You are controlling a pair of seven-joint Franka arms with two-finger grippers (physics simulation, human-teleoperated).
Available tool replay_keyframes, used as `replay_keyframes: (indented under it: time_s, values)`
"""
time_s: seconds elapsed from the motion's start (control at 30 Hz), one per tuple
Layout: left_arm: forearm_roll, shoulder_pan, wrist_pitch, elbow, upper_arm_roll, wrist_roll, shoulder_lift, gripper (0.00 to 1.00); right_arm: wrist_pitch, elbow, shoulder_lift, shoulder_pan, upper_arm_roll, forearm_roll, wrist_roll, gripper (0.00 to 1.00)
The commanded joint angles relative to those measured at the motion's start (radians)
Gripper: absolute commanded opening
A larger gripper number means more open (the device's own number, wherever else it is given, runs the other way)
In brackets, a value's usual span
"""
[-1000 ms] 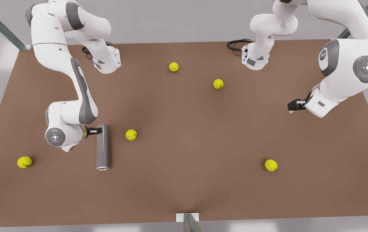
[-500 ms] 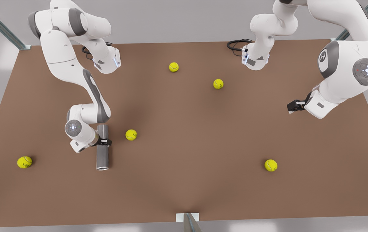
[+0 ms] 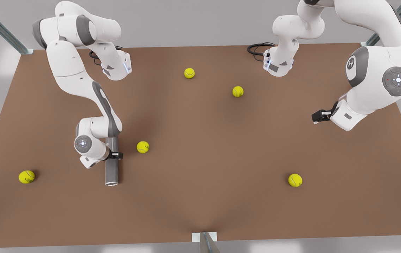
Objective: Put the tennis tube upright
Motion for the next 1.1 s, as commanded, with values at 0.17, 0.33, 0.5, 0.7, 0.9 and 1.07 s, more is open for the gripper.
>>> replay_keyframes:
  time_s: [0.17,0.33,0.5,0.7,0.9,1.07]
  values:
    - [-0.001,0.0,-0.008,0.001,0.0,-0.02,-0.001,1.0,-0.008,0.007,0.017,0.002,0.0,0.002,-0.11,1.0]
    - [-0.001,0.0,-0.015,0.001,0.0,-0.02,-0.001,1.0,-0.008,0.007,0.025,0.002,0.0,0.0,-0.11,0.92]
    - [-0.001,0.0,-0.015,0.001,-0.001,-0.02,-0.001,1.0,-0.008,0.011,0.03,0.002,0.0,-0.004,-0.109,0.75]
    - [-0.001,0.0,-0.016,0.002,-0.001,-0.022,-0.006,1.0,-0.09,0.046,0.019,0.0,0.0,-0.006,-0.11,0.75]
    - [-0.003,0.0,-0.016,0.005,-0.001,-0.02,-0.007,1.0,-0.28,0.316,-0.04,0.11,0.012,-0.172,-0.314,0.75]
    - [-0.003,0.0,-0.015,0.005,-0.001,-0.019,-0.007,1.0,-0.28,0.56,0.077,0.429,0.011,-0.28,-0.515,0.75]
